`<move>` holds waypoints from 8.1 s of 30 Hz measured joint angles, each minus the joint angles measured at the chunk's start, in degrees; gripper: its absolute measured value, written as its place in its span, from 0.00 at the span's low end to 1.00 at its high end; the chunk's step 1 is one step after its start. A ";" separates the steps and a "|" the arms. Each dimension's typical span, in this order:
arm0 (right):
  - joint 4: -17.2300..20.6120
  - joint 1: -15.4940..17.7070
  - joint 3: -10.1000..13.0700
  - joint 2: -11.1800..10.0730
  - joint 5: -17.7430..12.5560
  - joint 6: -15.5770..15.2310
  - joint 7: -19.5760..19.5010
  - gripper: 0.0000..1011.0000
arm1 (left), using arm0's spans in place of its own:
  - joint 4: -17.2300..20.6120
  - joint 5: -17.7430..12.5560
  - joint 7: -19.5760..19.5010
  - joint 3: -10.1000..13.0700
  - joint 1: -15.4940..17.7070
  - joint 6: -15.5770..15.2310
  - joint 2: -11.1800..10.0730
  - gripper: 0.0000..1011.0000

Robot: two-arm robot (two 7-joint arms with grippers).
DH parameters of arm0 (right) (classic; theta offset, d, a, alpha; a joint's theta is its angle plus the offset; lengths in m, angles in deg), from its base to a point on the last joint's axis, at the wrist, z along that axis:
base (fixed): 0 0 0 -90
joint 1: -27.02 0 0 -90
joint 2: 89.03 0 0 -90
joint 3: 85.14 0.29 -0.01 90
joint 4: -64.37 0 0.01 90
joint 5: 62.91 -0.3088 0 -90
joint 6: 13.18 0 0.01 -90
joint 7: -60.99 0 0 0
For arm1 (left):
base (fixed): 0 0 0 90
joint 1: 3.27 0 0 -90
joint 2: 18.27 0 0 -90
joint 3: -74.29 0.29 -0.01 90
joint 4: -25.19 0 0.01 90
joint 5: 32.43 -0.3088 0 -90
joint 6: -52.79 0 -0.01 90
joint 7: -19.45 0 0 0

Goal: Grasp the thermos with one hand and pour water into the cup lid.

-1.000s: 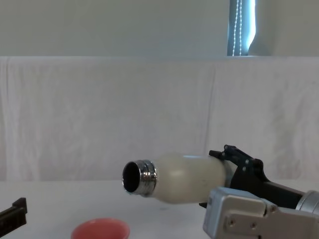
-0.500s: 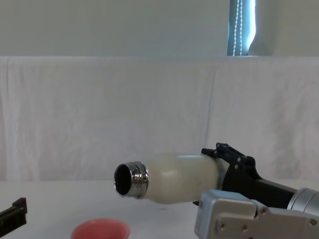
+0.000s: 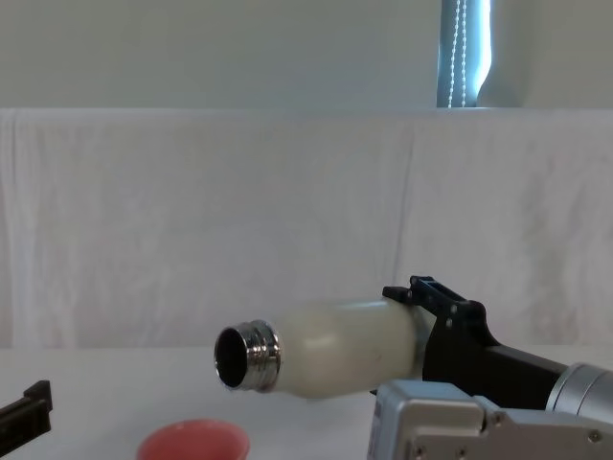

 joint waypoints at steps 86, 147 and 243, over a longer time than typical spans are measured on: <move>-1.49 -2.01 -2.85 0.11 2.75 -0.49 -1.74 0.94 | 0.00 0.00 0.00 0.00 0.00 0.00 0.00 0.99; -2.20 -2.86 -3.96 0.02 3.77 -0.47 -2.44 0.94 | 0.00 0.00 0.00 0.00 0.00 0.00 0.00 0.99; -1.79 -3.27 -4.17 -0.27 4.15 -0.60 -2.49 0.94 | 0.00 0.00 0.00 0.00 0.00 0.00 0.00 0.99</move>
